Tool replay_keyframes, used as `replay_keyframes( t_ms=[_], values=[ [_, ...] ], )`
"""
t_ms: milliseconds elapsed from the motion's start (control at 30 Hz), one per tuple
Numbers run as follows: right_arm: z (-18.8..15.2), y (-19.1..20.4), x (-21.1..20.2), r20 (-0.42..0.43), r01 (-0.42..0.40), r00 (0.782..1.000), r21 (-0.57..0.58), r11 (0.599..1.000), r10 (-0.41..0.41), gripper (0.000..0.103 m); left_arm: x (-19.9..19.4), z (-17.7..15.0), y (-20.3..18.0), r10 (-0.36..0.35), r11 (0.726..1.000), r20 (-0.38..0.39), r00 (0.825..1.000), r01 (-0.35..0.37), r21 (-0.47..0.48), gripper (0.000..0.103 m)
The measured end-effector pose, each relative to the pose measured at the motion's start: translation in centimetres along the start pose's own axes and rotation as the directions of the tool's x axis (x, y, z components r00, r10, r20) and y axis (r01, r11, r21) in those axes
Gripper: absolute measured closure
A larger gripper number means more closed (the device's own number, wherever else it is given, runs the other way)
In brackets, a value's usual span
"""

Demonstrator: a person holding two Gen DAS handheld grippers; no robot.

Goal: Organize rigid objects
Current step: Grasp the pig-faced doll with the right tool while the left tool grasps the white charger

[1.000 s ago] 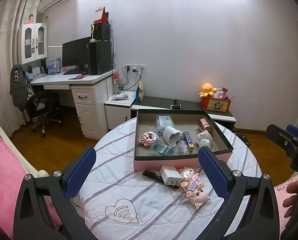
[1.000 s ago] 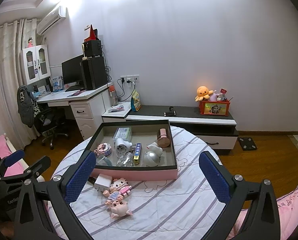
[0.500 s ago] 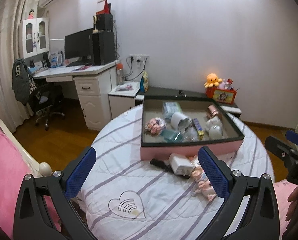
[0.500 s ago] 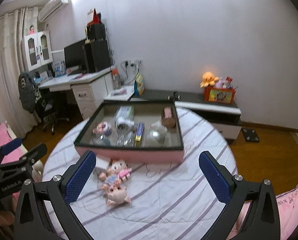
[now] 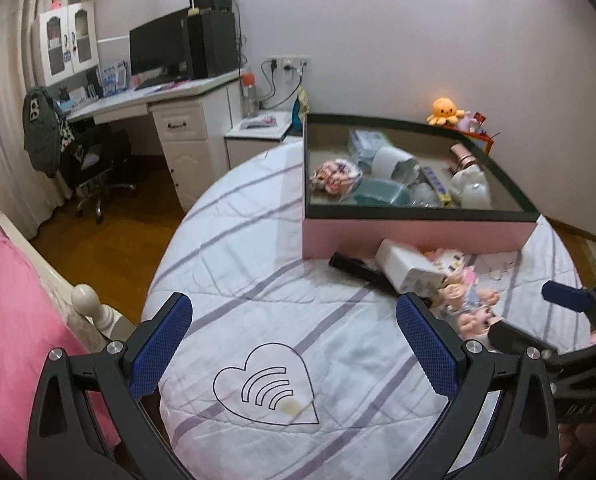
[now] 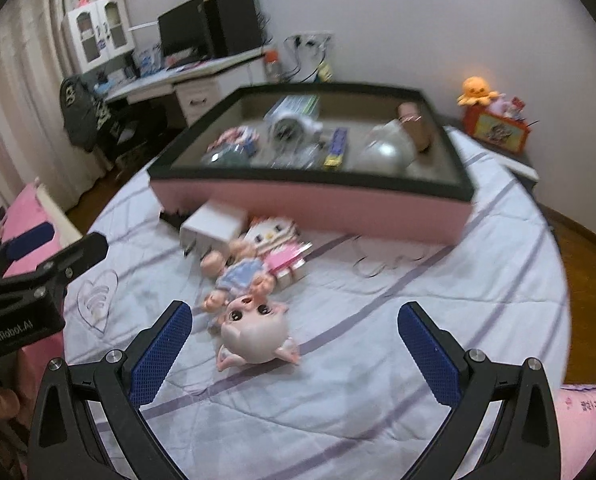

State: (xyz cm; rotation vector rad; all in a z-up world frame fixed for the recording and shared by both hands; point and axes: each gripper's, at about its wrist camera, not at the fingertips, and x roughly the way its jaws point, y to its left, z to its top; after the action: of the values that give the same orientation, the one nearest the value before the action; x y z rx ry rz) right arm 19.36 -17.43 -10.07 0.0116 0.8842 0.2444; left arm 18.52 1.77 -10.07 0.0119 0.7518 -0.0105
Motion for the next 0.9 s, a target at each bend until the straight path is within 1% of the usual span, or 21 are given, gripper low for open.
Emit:
replay_keyframes(
  t_ms=[167,200,267,300,333,367,467,700,800,900],
  values=[
    [-0.5,0.4,2.7,-0.056,-0.046,0.997,-0.024,0.999,0.045,0.012,1.3,-0.3,0.0,-0.008,1.000,-0.030,1.000,0.008,-0.006,0.000],
    [-0.5,0.4,3.3,-0.067,-0.058,0.996,-0.026,0.998,0.056,0.021,1.6,-0.3,-0.1,-0.011,1.000,-0.036,0.999,0.011,-0.005,0.000],
    [-0.6,0.5,3.6,-0.067,-0.086,0.994,-0.035,0.996,0.083,0.026,1.9,-0.3,-0.5,-0.015,1.000,-0.043,0.999,0.015,-0.001,0.000],
    [-0.6,0.7,3.5,-0.063,-0.112,0.992,-0.042,0.993,0.109,0.039,2.0,-0.3,-0.6,-0.017,1.000,-0.045,0.999,0.017,0.001,0.000],
    [-0.5,0.7,3.4,-0.063,-0.140,0.989,-0.043,0.989,0.137,0.047,2.1,-0.3,-0.8,-0.019,1.000,-0.049,0.999,0.019,0.002,0.000],
    [-0.5,0.8,3.3,-0.061,-0.158,0.986,-0.045,0.986,0.155,0.050,2.3,-0.3,-0.9,-0.025,1.000,-0.052,0.998,0.025,0.001,0.000],
    [-0.6,0.8,2.9,-0.064,-0.154,0.987,-0.058,0.986,0.150,0.051,2.4,-0.2,-1.5,-0.037,0.999,-0.057,0.998,0.037,0.005,0.000],
    [-0.7,-1.3,0.8,-0.031,-0.167,0.986,-0.019,0.986,0.167,0.051,2.7,0.3,-3.6,-0.072,0.997,-0.060,0.996,0.074,0.035,0.000],
    [-0.3,-2.5,0.8,-0.030,-0.154,0.988,-0.006,0.988,0.154,0.052,3.2,0.6,-5.0,-0.082,0.994,-0.065,0.995,0.086,0.061,0.000],
    [-0.4,-3.6,0.6,-0.025,-0.163,0.986,0.023,0.986,0.164,0.052,3.8,1.0,-6.2,-0.093,0.992,-0.068,0.993,0.098,0.085,0.000]
  ],
)
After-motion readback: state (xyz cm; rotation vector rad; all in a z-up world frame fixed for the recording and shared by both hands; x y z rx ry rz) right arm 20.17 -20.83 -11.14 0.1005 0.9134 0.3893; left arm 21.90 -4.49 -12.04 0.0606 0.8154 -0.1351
